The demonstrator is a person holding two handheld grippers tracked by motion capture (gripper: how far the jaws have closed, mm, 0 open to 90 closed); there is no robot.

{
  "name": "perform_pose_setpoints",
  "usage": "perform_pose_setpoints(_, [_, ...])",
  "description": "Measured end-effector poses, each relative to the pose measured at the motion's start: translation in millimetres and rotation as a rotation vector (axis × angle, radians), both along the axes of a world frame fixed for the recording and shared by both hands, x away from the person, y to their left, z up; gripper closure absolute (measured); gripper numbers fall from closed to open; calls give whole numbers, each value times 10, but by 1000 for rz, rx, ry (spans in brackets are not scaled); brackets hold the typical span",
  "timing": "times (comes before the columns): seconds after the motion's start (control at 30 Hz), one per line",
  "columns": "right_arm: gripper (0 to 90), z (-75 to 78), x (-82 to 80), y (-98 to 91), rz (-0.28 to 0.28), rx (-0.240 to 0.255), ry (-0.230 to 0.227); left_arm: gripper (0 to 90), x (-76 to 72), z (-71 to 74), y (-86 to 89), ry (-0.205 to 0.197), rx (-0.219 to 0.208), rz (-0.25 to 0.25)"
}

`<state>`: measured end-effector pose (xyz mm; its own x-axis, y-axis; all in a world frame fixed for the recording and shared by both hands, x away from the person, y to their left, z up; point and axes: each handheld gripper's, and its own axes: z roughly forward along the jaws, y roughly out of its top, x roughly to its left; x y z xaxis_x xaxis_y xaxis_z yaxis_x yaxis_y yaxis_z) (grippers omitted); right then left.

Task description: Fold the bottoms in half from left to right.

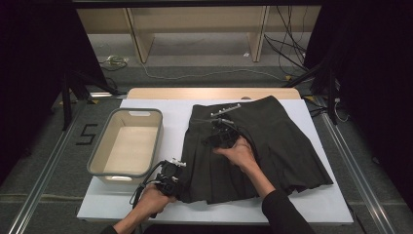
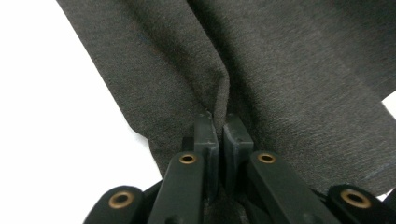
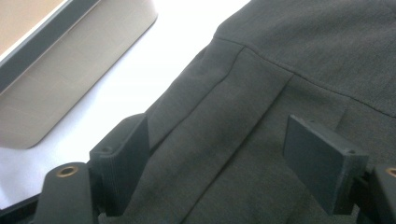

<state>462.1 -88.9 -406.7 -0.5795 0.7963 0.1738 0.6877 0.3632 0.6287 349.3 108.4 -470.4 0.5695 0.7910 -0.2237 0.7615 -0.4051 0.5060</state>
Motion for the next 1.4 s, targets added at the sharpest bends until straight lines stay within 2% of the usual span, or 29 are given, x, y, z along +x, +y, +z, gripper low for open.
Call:
perform_pose_setpoints(0.1, [241, 4, 15, -13, -7, -2, -1, 868, -29, 68, -2, -13, -48, 4])
perform_pose_setpoints(0.2, [242, 14, 26, -22, -11, -6, -1, 869, -60, 155, -6, -31, -79, -4])
perform_pose_setpoints(0.43, [244, 42, 42, 19, -13, -8, -3, 868, -141, 369, -26, -87, -167, -1])
perform_pose_setpoints(0.57, [244, 44, 77, 91, -11, -14, 2, 868, -168, 458, -47, -116, -192, -4])
perform_pose_setpoints(0.73, [244, 57, 111, 187, -7, -19, 8, 868, -186, 503, -90, -131, -190, -22])
perform_pose_setpoints(1.07, [247, 77, 229, 325, -16, -36, 33, 866, -223, 623, -228, -162, -214, -53])
perform_pose_setpoints(1.4, [289, 77, 333, 339, -46, -68, 49, 866, -269, 735, -334, -193, -229, -81])
